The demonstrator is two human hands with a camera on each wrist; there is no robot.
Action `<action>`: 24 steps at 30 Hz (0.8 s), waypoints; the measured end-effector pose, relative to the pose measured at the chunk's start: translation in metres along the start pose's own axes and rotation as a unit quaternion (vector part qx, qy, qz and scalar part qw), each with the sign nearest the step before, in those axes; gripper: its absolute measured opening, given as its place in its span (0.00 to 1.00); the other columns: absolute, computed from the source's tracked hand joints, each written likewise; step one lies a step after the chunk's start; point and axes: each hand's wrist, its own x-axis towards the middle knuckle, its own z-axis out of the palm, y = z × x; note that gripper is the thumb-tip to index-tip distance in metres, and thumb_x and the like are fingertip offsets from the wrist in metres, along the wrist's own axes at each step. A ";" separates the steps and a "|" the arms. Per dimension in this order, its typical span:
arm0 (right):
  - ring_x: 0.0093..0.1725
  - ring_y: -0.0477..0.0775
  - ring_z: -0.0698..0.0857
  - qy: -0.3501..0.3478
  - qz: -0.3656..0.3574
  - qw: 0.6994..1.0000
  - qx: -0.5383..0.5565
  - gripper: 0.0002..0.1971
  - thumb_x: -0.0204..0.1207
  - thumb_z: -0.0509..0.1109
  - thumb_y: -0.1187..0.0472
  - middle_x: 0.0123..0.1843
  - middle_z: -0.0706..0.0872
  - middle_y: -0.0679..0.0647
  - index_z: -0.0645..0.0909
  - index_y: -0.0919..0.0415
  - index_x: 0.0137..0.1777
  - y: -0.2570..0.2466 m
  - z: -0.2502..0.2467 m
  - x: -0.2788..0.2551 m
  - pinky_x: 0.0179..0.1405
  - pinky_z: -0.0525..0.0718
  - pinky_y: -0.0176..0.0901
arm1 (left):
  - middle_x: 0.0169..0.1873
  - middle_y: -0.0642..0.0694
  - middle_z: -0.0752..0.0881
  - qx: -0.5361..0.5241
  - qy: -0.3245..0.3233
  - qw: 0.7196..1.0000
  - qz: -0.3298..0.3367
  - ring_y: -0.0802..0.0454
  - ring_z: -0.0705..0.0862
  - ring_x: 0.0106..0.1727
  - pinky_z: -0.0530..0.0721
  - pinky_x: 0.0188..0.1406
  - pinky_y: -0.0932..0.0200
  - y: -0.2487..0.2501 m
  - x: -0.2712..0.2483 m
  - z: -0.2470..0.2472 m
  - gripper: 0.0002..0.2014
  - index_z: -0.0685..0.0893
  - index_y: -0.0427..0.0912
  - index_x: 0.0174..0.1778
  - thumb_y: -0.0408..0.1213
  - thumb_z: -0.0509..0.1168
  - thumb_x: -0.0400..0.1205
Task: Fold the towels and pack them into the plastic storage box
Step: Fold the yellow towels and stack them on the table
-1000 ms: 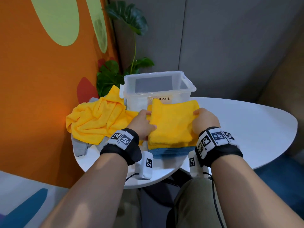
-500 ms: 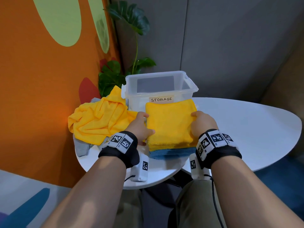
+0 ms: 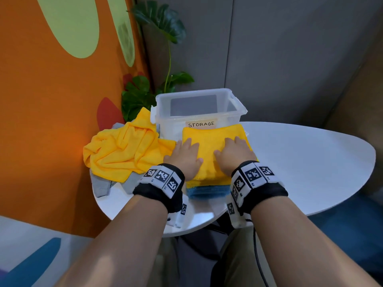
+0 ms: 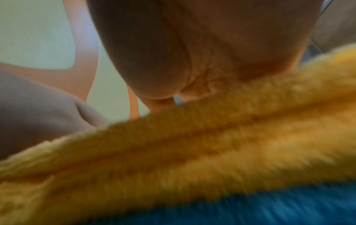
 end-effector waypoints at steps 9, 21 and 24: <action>0.84 0.59 0.41 -0.034 0.030 0.999 -0.020 0.41 0.80 0.50 0.34 0.86 0.41 0.57 0.45 0.57 0.85 0.022 0.035 -0.002 0.82 0.46 0.57 | 0.83 0.58 0.36 0.016 -0.053 0.997 -0.046 0.43 0.36 0.85 0.54 0.75 0.24 -0.005 -0.002 0.024 0.31 0.42 0.55 0.85 0.58 0.42 0.88; 0.84 0.59 0.41 -0.046 0.025 0.998 -0.032 0.42 0.79 0.49 0.31 0.86 0.39 0.56 0.44 0.56 0.85 0.025 0.036 -0.002 0.82 0.46 0.58 | 0.83 0.60 0.35 0.006 -0.058 0.997 -0.053 0.42 0.36 0.84 0.53 0.75 0.23 -0.006 -0.003 0.027 0.31 0.40 0.57 0.84 0.60 0.41 0.87; 0.84 0.59 0.41 -0.046 0.023 0.998 -0.031 0.42 0.79 0.49 0.31 0.86 0.39 0.56 0.44 0.56 0.85 0.026 0.035 -0.002 0.82 0.46 0.58 | 0.83 0.61 0.35 0.006 -0.057 0.997 -0.052 0.42 0.36 0.84 0.53 0.75 0.23 -0.008 -0.003 0.026 0.31 0.41 0.57 0.84 0.60 0.41 0.87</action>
